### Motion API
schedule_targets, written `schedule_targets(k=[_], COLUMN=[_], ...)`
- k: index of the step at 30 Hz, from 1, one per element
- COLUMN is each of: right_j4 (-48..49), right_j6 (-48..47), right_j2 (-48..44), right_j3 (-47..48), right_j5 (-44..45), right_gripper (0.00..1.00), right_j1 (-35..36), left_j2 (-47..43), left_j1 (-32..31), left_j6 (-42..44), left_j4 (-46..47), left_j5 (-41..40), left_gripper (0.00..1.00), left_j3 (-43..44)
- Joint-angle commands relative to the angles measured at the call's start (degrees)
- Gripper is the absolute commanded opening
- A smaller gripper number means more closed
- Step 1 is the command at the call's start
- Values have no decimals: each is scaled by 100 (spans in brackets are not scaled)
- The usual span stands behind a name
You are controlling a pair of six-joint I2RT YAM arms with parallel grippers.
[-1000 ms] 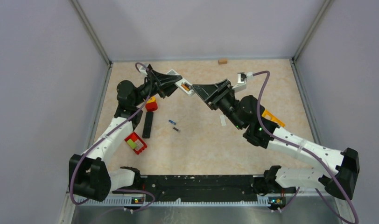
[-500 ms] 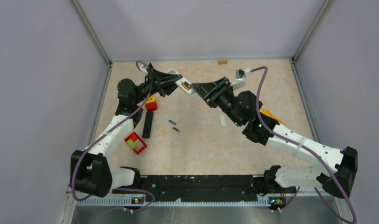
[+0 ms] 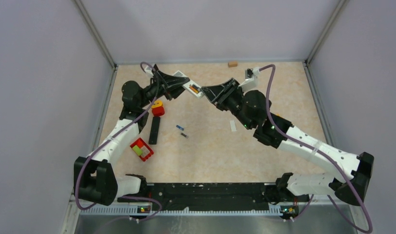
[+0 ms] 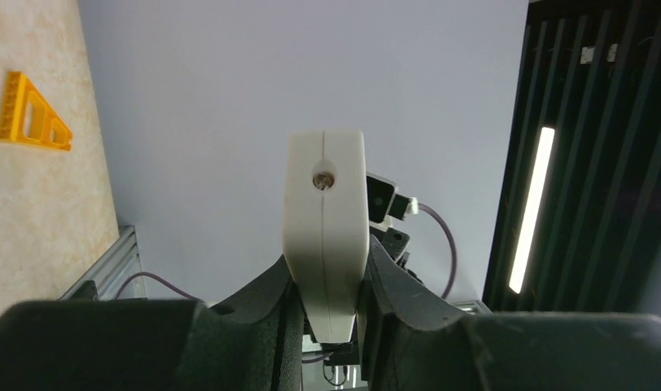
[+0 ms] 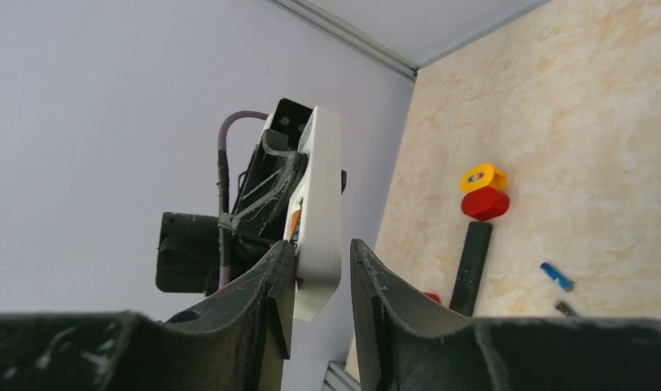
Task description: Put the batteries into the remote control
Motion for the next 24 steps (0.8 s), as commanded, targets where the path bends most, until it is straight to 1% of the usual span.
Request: schedule_targets(k=[1,3,6,11,14,18,21,22,24], right_j4=[-1018,-1296,-1444,-2204,-2451,-2756,-2601,-2550,-2409], right_j6=[-1066,-1449,-1971,-2621,-2905,-2937,-2826,-2777,-2692], right_j2=[464,671,968,1526,1741,1859,1732,1684,1557], right_j3=[430,634,857,1382,1419,1397,1299,1288,1270], right_j5=[554,371,-68,-191,-371,-298,-449,-539,-826], right_gripper=[31,31,32,35,35,35,35,36,44], right_j1=[-86,-84,-68,-64,-62,-71,-107,-118,-138], left_j2=[-315,-351,-362,-438,-464,-479,-535,-567,-627], left_j1=[-85,-85,-76,-5,66,146,161,169,179], left_j6=[351,554,888,1574,1781,2055,2760,3055,3615], left_j4=[322,152,-136,-857,-1065,-1307,-2033,-2335,-2838], left_j5=[703,712,736,706,748,893,900,858,770], left_gripper=[0,0,0,0,0,0,0,0,0], left_j3=[404,404,469,555,619,708,795,818,823])
